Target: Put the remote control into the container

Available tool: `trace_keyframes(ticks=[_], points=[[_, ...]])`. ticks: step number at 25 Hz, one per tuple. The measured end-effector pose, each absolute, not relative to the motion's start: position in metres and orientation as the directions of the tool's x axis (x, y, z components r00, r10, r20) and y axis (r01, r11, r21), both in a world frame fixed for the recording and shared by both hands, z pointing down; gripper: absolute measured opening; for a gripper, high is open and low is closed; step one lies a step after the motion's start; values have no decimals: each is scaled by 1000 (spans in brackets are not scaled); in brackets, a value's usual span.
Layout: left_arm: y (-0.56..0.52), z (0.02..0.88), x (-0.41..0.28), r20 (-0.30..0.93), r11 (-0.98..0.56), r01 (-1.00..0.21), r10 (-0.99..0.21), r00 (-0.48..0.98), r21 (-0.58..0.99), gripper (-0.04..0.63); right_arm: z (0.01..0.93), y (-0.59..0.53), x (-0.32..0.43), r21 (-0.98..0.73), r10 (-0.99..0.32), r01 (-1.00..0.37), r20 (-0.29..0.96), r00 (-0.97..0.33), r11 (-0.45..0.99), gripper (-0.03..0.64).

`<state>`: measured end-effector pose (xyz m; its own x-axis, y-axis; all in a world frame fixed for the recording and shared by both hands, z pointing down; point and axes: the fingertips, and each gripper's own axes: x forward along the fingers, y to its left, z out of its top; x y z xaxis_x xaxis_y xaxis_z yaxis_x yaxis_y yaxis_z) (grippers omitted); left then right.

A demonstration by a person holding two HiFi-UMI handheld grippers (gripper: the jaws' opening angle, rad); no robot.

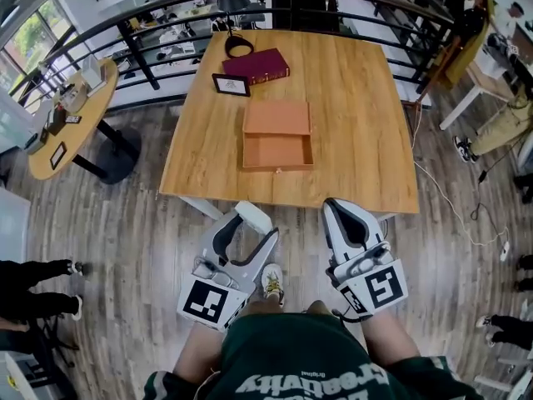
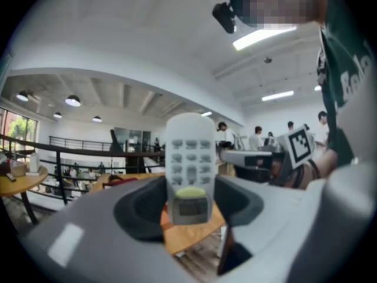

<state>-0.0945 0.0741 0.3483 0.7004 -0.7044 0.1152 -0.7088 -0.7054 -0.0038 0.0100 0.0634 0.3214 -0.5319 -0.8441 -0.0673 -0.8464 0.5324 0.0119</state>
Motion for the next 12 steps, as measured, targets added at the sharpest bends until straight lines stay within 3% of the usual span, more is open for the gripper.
trace_keyframes(ticks=[12], points=[[0,340,-119,104,-754,-656,-654,749,-21,244,305,-9,-3,33,-891,-895,-92,-445,444,18]])
